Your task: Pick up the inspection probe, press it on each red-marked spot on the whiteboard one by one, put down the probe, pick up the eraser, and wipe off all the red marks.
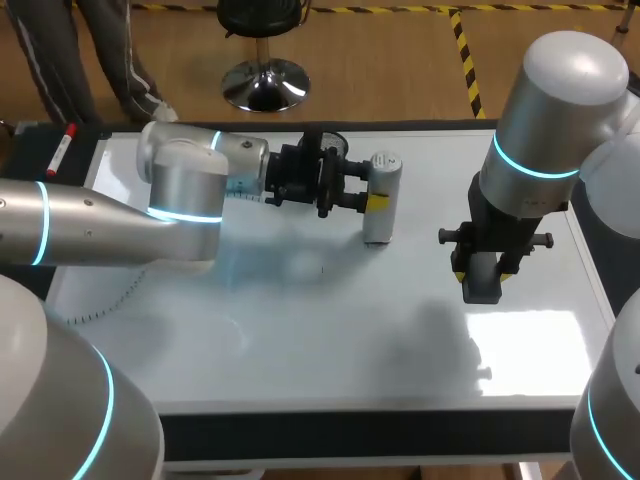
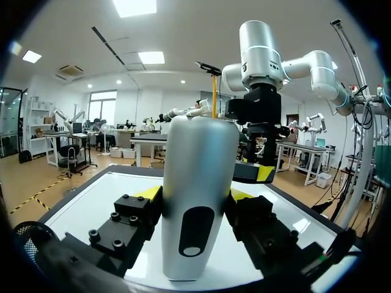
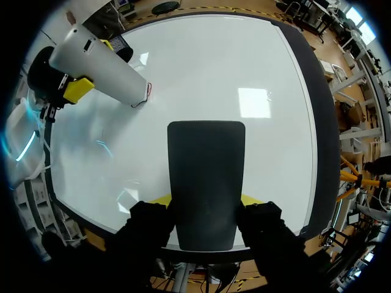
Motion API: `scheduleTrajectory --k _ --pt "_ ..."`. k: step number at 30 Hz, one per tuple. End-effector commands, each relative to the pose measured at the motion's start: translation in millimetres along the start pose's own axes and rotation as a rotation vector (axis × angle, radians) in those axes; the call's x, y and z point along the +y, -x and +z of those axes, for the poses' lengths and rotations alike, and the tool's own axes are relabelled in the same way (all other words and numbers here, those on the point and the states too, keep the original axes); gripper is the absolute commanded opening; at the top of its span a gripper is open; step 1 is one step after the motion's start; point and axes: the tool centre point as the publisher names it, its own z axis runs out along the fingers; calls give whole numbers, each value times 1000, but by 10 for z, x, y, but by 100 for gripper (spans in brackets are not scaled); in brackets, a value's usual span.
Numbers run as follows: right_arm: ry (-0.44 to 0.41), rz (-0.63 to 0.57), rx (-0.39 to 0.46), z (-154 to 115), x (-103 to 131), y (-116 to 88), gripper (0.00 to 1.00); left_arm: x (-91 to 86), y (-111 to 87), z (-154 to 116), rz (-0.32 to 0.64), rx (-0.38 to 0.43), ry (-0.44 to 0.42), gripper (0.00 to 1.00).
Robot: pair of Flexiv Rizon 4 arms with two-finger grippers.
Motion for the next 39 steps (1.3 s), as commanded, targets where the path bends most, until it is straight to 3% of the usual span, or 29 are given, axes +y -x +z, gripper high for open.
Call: scheduleTrajectory --k 1,16,39 --pt "0 -1 2 1 1 6 0 345 -12 31 -3 5 0 0" --pt "0 -1 2 1 1 6 0 101 -30 -10 31 10 -16 0" --pt "0 -1 2 1 1 6 0 -373 114 -35 75 30 7 0"
